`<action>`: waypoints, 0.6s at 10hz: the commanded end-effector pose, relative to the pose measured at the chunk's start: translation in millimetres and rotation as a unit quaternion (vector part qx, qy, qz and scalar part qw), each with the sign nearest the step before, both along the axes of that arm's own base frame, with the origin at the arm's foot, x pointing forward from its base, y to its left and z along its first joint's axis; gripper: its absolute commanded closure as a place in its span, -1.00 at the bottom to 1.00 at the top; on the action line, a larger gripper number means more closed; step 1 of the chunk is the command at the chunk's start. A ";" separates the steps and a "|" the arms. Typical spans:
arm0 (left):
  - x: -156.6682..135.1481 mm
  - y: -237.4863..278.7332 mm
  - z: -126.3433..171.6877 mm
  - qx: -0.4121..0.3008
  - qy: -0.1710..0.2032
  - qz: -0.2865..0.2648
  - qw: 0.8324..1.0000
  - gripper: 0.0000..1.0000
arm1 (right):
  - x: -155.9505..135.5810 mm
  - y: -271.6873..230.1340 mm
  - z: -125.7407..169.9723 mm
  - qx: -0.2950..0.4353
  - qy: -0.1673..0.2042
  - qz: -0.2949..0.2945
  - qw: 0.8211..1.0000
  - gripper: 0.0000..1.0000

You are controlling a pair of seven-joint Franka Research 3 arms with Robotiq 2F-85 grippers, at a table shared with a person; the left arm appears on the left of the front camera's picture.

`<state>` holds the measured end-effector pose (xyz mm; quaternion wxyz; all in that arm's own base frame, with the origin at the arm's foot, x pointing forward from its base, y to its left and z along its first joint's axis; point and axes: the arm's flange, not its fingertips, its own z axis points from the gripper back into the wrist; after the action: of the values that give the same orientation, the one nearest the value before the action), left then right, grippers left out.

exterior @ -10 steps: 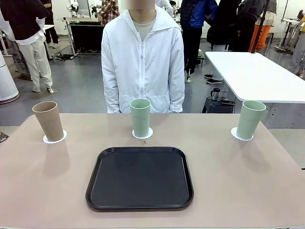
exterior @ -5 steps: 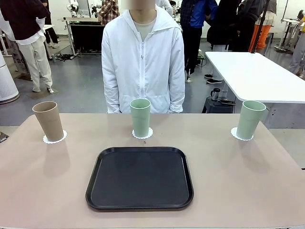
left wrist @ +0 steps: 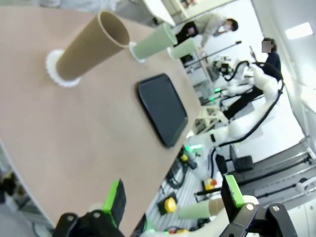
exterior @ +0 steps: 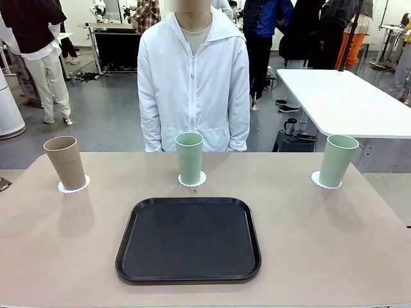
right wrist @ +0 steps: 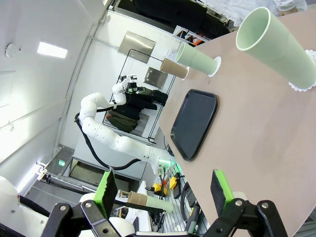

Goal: Place coasters on the table and set cups on them.
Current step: Take one Reusable plastic cup from the Flat Tray and place it on a coaster set by the human.

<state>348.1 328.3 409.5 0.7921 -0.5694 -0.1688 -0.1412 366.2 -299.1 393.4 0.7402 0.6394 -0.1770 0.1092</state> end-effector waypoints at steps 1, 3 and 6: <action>-3.0 -0.5 -3.1 -0.005 0.004 0.002 1.000 -1.00 | -0.2 1.3 -0.2 -0.001 0.002 0.000 1.000 -1.00; -3.0 -0.5 -3.1 -0.005 0.004 0.002 1.000 -1.00 | -0.2 1.3 -0.2 -0.001 0.002 0.000 1.000 -1.00; -3.0 -0.5 -3.1 -0.005 0.004 0.002 1.000 -1.00 | -0.2 1.3 -0.2 -0.001 0.002 0.000 1.000 -1.00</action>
<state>347.7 328.5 406.0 0.7911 -0.5719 -0.1671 -0.1387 366.2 -299.1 393.4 0.7402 0.6394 -0.1770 0.1092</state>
